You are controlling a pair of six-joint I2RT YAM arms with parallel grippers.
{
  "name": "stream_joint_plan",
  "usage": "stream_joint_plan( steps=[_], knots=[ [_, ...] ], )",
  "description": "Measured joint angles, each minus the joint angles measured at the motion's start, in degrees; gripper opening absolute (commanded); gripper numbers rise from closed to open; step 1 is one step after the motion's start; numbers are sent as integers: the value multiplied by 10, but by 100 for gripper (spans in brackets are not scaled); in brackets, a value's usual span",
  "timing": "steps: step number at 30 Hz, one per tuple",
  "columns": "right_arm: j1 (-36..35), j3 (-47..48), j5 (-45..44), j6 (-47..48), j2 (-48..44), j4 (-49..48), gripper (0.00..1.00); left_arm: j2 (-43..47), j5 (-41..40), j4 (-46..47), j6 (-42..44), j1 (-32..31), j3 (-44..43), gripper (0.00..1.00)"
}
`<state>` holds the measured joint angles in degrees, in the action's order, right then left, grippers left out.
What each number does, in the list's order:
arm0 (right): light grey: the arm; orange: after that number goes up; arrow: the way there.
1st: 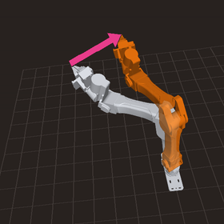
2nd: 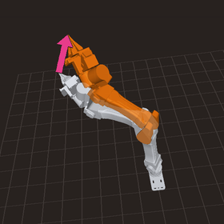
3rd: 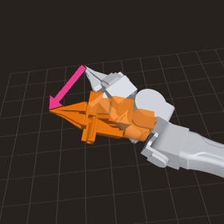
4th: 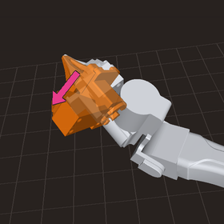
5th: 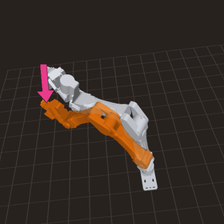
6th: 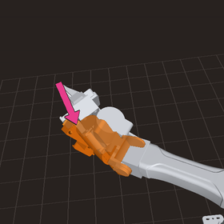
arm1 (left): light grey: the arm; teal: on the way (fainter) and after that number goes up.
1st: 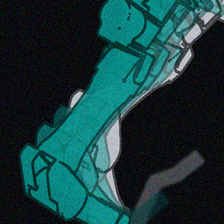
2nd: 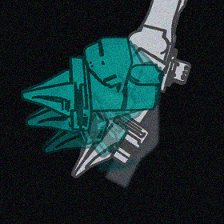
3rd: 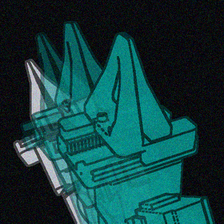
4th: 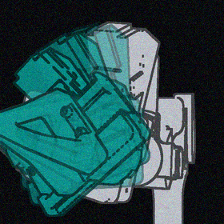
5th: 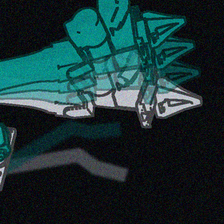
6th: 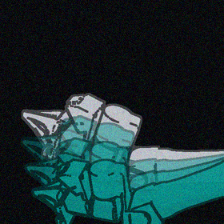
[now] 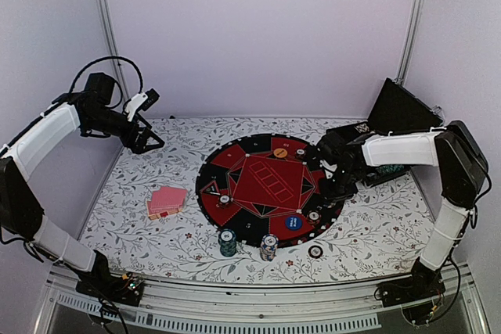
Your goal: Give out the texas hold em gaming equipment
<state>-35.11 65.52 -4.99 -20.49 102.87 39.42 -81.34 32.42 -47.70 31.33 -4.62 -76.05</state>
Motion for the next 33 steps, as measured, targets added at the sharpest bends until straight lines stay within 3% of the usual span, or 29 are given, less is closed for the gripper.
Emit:
stream_joint_plan(
  steps=[7, 15, 28, 33],
  knots=[
    [9, -6, -4, 2, 21, -20, 35, 0, -4, 0, 2, 0, 0, 100],
    [10, -13, -3, 3, 21, -33, 62, 0, -6, 0, 2, 0, 0, 100],
    [10, 12, -23, 2, 7, 9, 64, 0, -6, 0, 2, 0, 0, 100],
    [1, 57, -36, -6, -44, 49, 72, 0, -6, 0, 2, 0, 0, 100]
  ],
)
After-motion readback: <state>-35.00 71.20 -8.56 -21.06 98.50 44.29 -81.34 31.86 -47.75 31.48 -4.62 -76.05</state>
